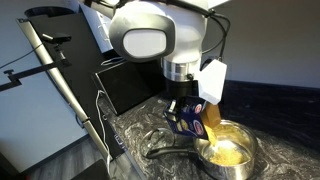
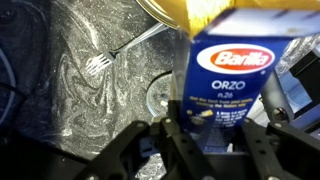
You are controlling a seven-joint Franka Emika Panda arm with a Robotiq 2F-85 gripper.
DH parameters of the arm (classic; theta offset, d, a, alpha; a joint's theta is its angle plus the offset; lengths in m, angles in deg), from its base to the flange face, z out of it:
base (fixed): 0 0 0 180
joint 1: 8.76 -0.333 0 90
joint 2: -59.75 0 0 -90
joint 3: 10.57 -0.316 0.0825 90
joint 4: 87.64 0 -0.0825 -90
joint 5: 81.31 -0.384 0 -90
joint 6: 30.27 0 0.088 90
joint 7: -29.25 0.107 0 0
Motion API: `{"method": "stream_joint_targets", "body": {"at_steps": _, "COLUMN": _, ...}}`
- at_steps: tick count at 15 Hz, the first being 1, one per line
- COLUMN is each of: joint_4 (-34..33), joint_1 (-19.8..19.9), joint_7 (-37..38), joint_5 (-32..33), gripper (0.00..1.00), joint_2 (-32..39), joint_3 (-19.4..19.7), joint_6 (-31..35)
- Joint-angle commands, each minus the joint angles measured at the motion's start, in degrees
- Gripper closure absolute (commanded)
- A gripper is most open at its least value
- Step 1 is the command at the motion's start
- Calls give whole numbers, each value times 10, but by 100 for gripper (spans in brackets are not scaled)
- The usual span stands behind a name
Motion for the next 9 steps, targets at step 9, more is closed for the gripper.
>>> {"method": "stream_joint_targets", "body": {"at_steps": 9, "joint_4": -26, "joint_1": 10, "joint_7": -23, "joint_5": -42, "gripper": 82, "joint_2": -15, "joint_3": 9, "joint_6": -61}}
